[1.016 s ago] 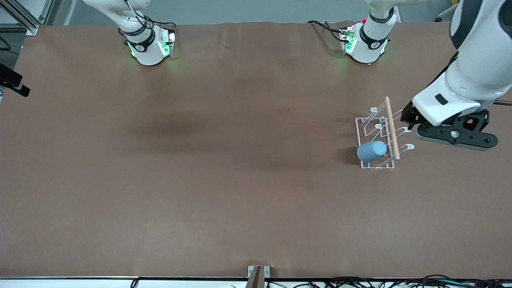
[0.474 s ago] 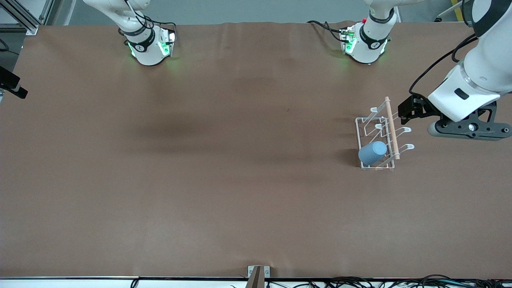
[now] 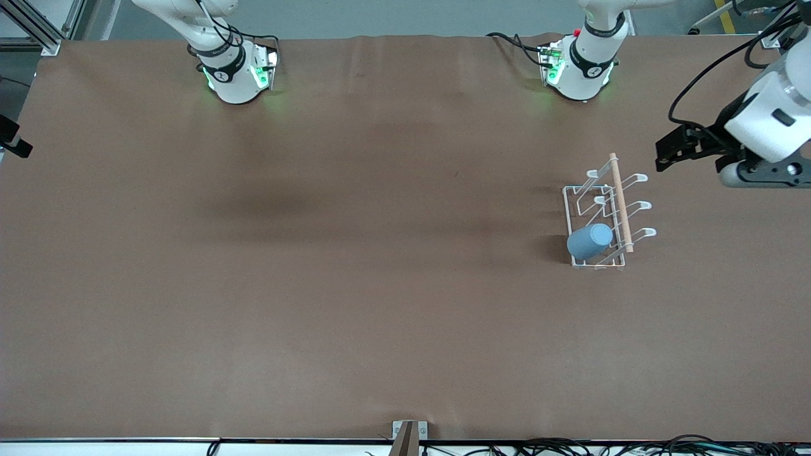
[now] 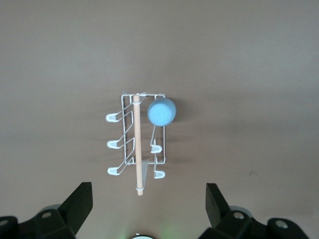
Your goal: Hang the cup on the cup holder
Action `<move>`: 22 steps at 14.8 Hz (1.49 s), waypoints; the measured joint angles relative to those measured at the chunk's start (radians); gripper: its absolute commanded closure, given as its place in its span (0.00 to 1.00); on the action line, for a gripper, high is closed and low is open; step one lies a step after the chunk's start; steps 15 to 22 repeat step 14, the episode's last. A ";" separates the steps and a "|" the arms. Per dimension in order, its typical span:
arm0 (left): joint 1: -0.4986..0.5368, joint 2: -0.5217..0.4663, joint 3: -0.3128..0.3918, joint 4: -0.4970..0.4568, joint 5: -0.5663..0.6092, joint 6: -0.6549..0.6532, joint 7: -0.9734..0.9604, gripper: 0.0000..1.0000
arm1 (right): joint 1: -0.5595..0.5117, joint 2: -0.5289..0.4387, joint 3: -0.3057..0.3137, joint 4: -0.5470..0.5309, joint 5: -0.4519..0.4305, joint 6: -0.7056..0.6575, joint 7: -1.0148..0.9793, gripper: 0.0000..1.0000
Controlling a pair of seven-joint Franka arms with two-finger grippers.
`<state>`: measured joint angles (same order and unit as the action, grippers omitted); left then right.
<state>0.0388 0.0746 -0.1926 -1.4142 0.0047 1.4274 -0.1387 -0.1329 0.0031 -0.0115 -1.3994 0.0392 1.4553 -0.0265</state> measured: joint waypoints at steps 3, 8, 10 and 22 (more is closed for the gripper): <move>-0.016 -0.080 0.013 -0.114 -0.001 0.045 -0.002 0.00 | 0.001 0.001 0.004 0.000 0.000 0.001 0.000 0.00; -0.017 -0.193 0.016 -0.264 -0.001 0.108 -0.004 0.00 | 0.000 0.001 0.003 0.000 0.000 -0.004 -0.001 0.00; -0.017 -0.198 0.017 -0.271 -0.001 0.112 -0.002 0.00 | -0.007 0.001 0.001 -0.001 0.000 -0.013 -0.001 0.00; -0.017 -0.198 0.017 -0.275 -0.001 0.114 -0.001 0.00 | -0.012 0.001 0.000 -0.003 0.000 -0.016 0.000 0.00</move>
